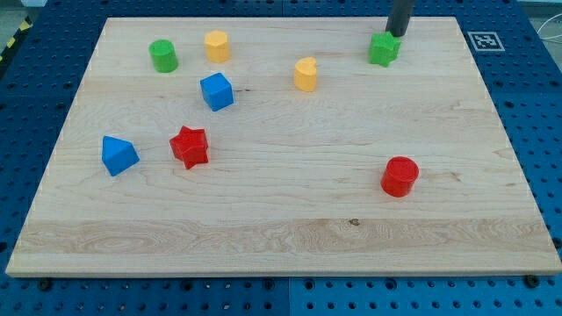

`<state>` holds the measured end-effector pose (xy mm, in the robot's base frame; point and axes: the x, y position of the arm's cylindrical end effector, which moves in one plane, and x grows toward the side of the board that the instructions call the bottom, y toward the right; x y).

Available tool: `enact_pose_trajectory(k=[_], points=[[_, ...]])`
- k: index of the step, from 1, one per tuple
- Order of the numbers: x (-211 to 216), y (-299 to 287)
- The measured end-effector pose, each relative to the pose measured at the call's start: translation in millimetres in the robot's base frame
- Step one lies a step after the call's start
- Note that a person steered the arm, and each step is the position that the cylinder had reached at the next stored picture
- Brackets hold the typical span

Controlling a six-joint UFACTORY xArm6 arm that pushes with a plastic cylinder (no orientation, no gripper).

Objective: Slide the green star near to the yellow heart

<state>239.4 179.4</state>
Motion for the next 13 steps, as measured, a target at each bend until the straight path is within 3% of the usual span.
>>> enact_pose_trajectory(k=[2, 10, 13], points=[[41, -20], [91, -51], [135, -56]])
